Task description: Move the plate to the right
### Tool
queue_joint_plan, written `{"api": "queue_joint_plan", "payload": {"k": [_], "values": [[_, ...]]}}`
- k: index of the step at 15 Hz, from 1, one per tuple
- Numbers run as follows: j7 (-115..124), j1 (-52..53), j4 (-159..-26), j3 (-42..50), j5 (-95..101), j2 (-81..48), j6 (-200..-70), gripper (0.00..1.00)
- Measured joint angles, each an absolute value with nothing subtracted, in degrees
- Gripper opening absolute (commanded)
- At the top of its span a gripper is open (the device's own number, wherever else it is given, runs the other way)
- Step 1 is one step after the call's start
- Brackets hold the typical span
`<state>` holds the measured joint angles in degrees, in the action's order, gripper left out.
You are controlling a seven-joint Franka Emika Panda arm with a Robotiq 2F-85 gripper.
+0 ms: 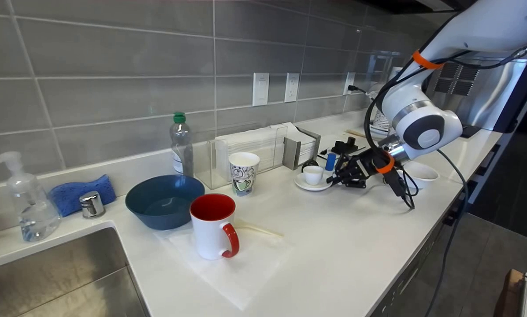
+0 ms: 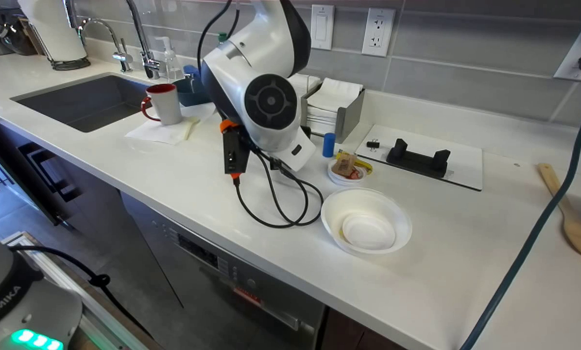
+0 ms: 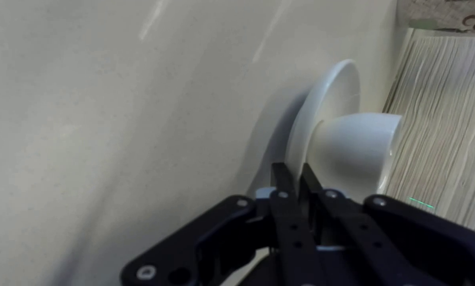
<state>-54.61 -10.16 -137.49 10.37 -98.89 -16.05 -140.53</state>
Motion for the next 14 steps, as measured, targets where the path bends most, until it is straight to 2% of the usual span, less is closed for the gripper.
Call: {"api": "queue_joint_plan", "payload": {"k": [3, 4, 5, 6, 14], "values": [[-54.59, -10.15, -136.81, 10.37, -98.89, -16.76, -140.78, 0.02], [-54.59, -10.13, -136.59, 10.37, -98.89, -17.00, -140.93, 0.10], [-54.59, -10.11, -136.38, 10.37, -98.89, -17.21, -141.01, 0.26], [-54.58, -10.09, -136.19, 10.37, -98.88, -17.41, -141.07, 0.36], [-54.13, -9.38, -135.25, 10.37, -98.87, -17.59, -141.20, 0.88]]}}
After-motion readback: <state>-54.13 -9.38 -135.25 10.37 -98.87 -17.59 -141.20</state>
